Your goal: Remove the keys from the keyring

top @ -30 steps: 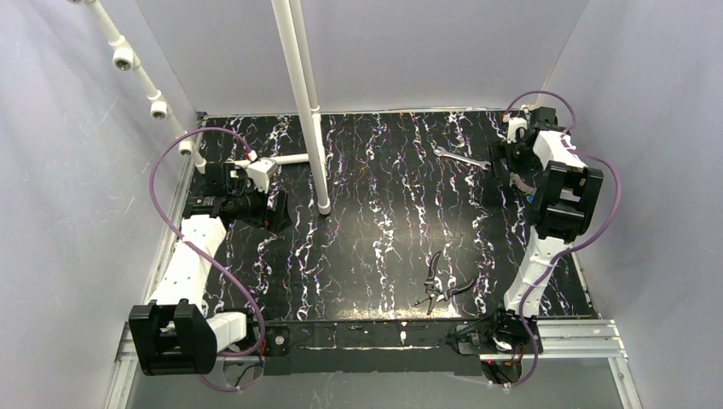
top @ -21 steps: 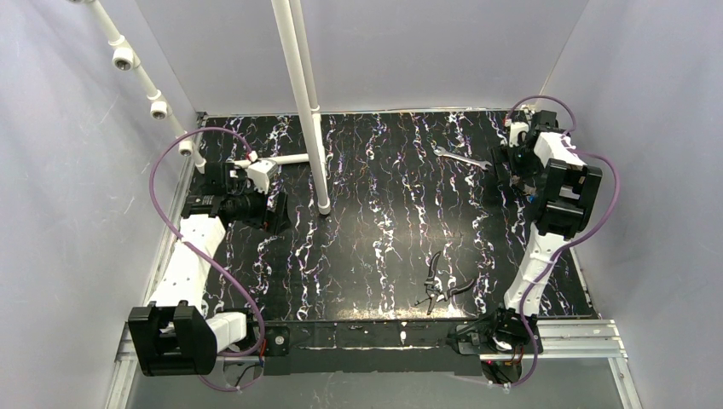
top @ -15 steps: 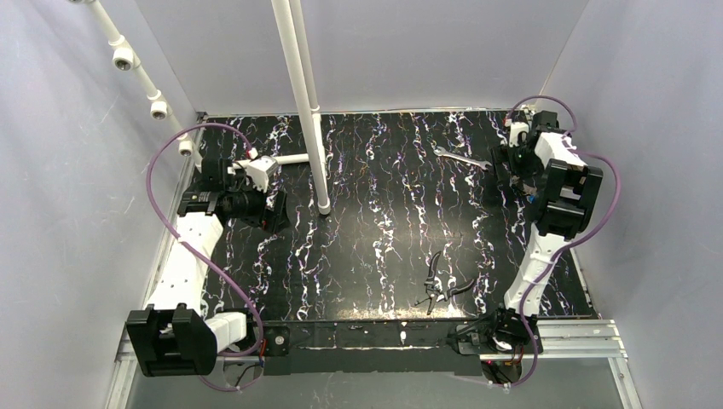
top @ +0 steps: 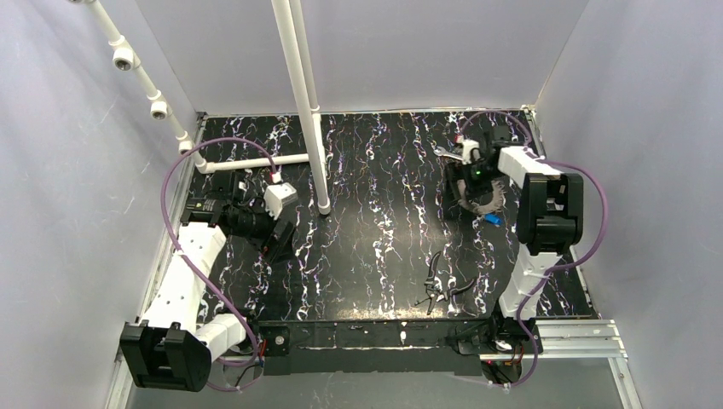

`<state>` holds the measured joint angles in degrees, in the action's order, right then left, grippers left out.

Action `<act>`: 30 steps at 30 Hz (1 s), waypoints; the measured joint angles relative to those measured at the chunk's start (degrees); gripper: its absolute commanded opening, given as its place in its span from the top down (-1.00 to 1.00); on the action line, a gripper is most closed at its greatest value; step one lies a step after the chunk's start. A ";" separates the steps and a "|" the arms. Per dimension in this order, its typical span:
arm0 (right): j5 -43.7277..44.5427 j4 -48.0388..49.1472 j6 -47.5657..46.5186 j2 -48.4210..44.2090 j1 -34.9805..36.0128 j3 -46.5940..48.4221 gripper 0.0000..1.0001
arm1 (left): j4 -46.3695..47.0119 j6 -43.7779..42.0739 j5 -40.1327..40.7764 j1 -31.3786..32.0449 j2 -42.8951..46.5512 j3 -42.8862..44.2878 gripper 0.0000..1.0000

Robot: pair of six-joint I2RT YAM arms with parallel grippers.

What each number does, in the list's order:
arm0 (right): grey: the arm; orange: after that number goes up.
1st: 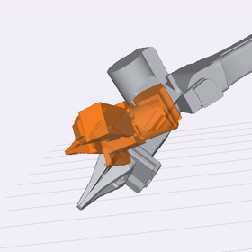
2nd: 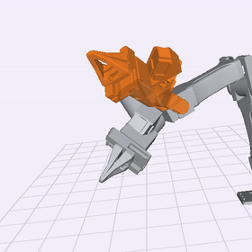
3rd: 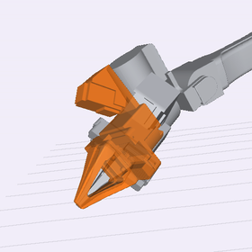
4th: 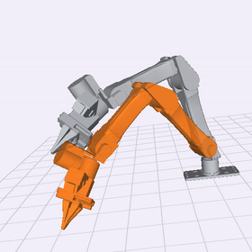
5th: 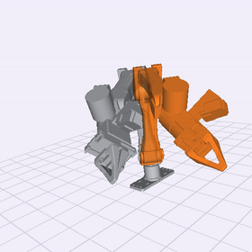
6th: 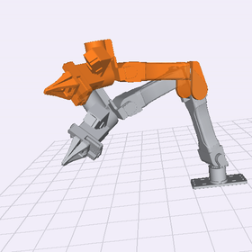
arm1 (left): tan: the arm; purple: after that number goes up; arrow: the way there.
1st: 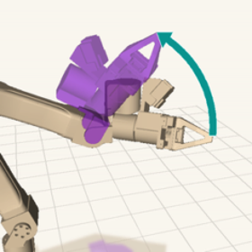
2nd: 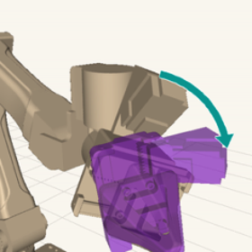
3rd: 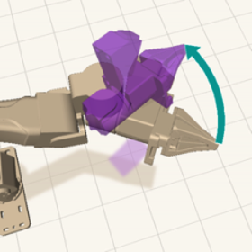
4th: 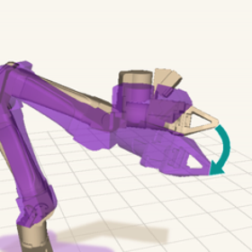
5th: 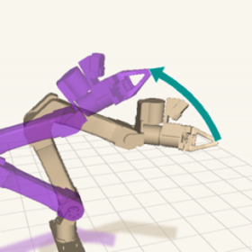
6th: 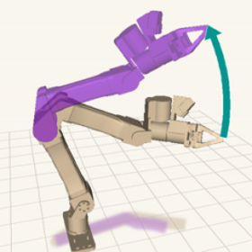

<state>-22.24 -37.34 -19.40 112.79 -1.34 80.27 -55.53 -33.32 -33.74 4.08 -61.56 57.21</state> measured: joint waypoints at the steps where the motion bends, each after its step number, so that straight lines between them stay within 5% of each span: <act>1: -0.90 0.13 0.76 -0.50 1.66 -0.74 -1.00 | -0.46 -0.83 -0.02 0.46 0.00 -0.42 -0.97; 21: -21.66 13.03 14.91 -4.74 25.14 -12.92 -1.00 | 2.67 -6.97 4.24 22.32 -3.23 -4.70 -0.97; 30: -23.45 13.16 15.69 -10.56 18.38 -13.03 -1.00 | 16.17 -2.27 9.29 36.17 -4.39 -5.77 -0.97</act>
<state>-45.69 -24.18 -3.70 102.24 17.04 67.24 -39.35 -35.59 -24.45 40.25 -65.95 51.44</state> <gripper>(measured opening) 1.000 0.983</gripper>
